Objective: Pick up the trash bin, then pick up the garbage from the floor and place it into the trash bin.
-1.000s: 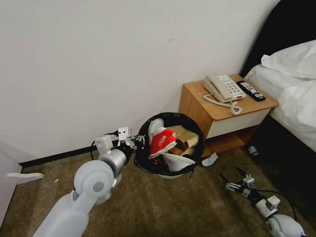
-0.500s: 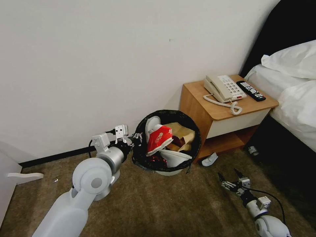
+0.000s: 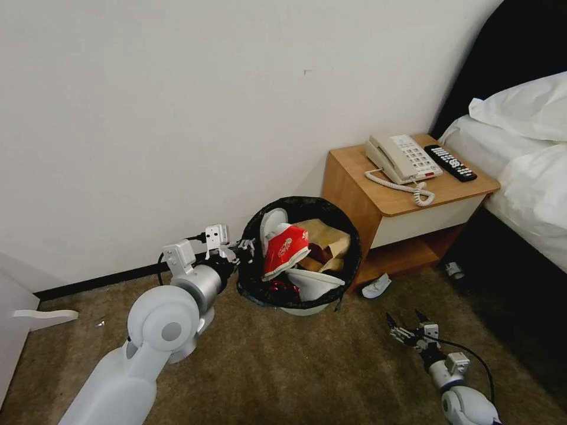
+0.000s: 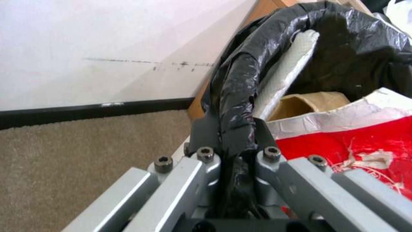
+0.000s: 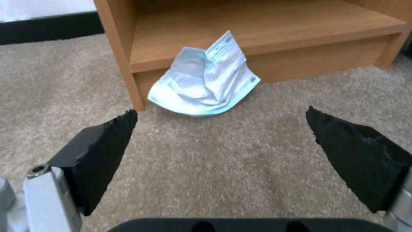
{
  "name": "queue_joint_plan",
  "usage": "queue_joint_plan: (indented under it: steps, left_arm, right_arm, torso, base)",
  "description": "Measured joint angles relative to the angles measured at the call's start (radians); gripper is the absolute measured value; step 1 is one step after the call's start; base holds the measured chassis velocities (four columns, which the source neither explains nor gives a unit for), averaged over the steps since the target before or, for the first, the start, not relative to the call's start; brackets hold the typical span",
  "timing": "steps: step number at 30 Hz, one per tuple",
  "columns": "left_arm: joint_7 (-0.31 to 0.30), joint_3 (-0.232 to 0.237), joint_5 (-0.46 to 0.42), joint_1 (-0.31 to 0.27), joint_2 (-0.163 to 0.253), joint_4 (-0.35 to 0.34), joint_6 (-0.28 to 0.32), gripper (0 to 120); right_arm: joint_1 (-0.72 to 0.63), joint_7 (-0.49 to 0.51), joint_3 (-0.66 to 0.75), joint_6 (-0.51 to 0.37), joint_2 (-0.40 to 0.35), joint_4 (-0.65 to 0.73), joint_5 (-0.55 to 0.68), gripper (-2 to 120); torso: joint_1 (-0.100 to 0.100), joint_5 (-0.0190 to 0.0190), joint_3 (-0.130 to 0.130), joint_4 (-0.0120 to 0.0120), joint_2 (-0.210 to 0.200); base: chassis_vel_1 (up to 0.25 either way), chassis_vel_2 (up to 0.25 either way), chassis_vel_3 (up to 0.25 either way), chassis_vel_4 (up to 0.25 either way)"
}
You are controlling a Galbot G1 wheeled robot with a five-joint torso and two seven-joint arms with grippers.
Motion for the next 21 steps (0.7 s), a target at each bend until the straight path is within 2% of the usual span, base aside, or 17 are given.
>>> queue_joint_plan:
  steps: [21]
  left_arm:
    - [0.000, 0.002, 0.003, 0.001, -0.004, 0.009, -0.002, 4]
  right_arm:
    - [0.151, 0.065, -0.023, -0.034, 0.073, -0.155, -0.077, 100]
  torso:
    - [0.000, 0.0000, 0.000, 0.0000, 0.000]
  base:
    - [0.000, 0.000, 0.000, 0.000]
